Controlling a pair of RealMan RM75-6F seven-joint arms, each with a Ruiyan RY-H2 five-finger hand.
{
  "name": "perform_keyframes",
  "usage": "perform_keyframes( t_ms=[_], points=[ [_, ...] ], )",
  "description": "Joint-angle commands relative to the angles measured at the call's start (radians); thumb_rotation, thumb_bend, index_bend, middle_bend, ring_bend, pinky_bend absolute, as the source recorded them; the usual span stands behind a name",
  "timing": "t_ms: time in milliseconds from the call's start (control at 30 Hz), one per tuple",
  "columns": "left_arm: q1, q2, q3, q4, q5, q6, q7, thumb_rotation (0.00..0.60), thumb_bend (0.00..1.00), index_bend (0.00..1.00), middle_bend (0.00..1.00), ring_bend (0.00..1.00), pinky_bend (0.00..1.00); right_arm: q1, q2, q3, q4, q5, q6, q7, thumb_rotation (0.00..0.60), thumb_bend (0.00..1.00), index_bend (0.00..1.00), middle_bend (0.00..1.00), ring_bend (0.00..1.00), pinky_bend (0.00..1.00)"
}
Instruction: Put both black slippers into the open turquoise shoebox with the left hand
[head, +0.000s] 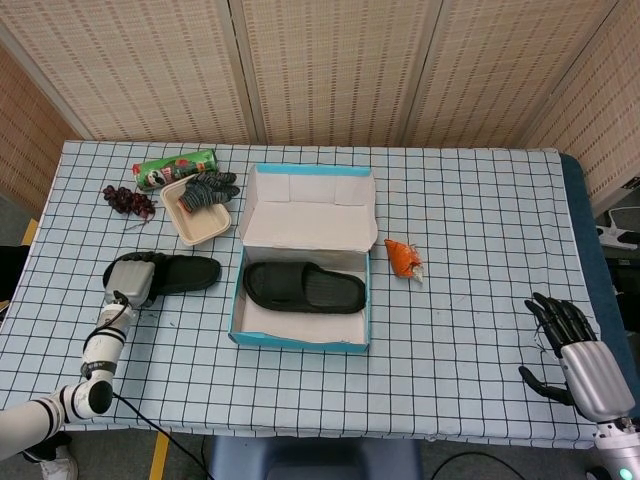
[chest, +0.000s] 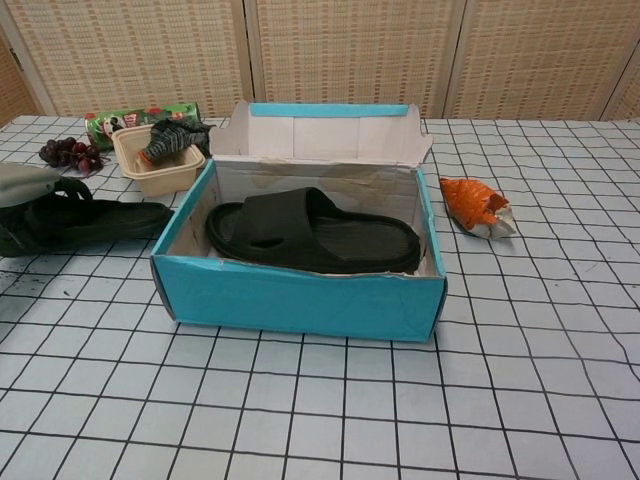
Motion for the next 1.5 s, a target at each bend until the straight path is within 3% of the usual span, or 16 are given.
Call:
perform_keyframes(
  t_ms=[33, 467, 767, 1200, 1500],
  points=[
    [0.014, 0.015, -0.013, -0.023, 0.037, 0.042, -0.018, 0.600, 0.47, 0.36, 0.51, 0.47, 0.40, 0.000, 0.000, 0.000, -0.001, 0.000, 0.000, -0.001, 0.600, 0.17, 0.00, 0.00, 0.00, 0.00],
    [0.045, 0.095, -0.059, -0.118, 0.084, 0.153, -0.012, 0.600, 0.47, 0.38, 0.54, 0.51, 0.52, 0.000, -0.001, 0.000, -0.001, -0.001, -0.001, -0.005, 0.600, 0.17, 0.00, 0.00, 0.00, 0.00],
    [0.062, 0.162, -0.088, -0.211, 0.134, 0.203, -0.027, 0.600, 0.47, 0.38, 0.55, 0.51, 0.53, 0.002, -0.005, 0.001, -0.002, 0.002, -0.008, -0.013, 0.600, 0.17, 0.00, 0.00, 0.00, 0.00],
    [0.097, 0.342, -0.114, -0.535, 0.220, 0.345, 0.065, 0.600, 0.48, 0.41, 0.58, 0.55, 0.57, 0.005, -0.009, -0.001, 0.003, 0.001, -0.016, -0.016, 0.600, 0.17, 0.00, 0.00, 0.00, 0.00],
    [0.071, 0.394, -0.100, -0.784, 0.277, 0.311, 0.119, 0.600, 0.48, 0.41, 0.59, 0.55, 0.57, 0.012, -0.007, -0.006, 0.004, -0.008, -0.026, -0.002, 0.600, 0.17, 0.00, 0.00, 0.00, 0.00]
  ],
)
